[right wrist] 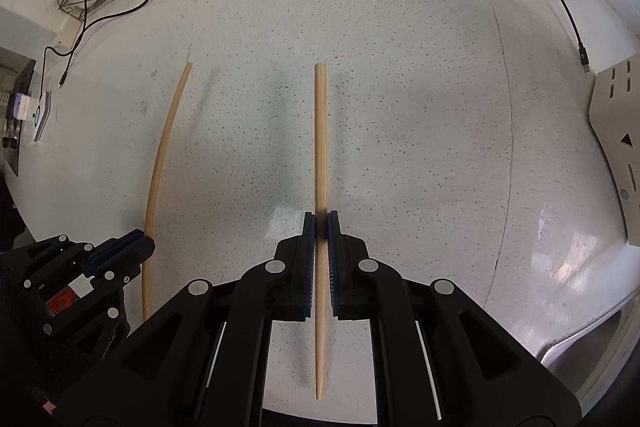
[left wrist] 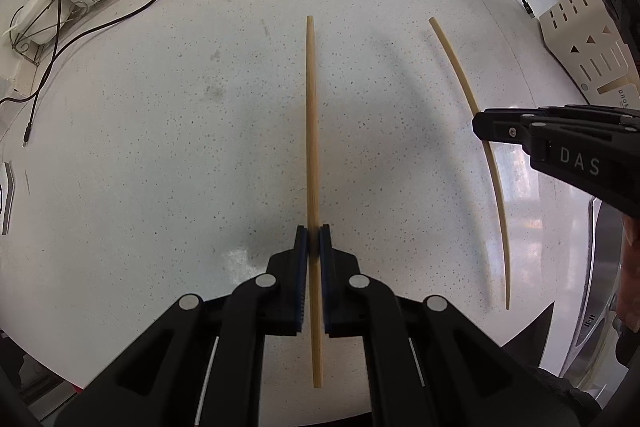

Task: Organize utensils
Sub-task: 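Lift both held pale chopsticks up and turn toward the cream holder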

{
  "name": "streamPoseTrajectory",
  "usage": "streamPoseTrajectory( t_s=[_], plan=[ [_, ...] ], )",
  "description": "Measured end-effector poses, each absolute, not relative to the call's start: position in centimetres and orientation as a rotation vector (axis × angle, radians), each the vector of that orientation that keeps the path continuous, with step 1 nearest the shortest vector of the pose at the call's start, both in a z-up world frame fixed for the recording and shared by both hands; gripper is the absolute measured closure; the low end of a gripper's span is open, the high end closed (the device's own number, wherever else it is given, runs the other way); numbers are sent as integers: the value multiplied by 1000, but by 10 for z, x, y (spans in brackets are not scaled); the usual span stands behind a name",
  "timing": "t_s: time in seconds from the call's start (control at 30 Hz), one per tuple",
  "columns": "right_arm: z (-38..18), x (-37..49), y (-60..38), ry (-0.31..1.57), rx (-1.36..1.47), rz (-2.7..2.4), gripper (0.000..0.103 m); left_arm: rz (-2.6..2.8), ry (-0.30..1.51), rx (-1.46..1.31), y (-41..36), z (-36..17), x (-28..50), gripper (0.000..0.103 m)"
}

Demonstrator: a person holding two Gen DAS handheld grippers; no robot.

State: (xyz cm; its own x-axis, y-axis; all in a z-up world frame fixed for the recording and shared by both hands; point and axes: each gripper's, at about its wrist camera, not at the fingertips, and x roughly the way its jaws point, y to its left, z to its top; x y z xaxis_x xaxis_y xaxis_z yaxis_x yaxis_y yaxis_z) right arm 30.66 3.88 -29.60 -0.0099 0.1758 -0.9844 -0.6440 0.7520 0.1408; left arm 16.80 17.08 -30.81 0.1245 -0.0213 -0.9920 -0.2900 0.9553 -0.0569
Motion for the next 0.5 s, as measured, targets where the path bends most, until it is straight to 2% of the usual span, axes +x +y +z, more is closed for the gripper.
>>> streamPoseTrajectory(
  t_s=[0.5],
  plan=[
    [-226, 335, -9, 1299, -275, 620, 97, 127, 1250, -231, 152, -256, 193, 97]
  ],
)
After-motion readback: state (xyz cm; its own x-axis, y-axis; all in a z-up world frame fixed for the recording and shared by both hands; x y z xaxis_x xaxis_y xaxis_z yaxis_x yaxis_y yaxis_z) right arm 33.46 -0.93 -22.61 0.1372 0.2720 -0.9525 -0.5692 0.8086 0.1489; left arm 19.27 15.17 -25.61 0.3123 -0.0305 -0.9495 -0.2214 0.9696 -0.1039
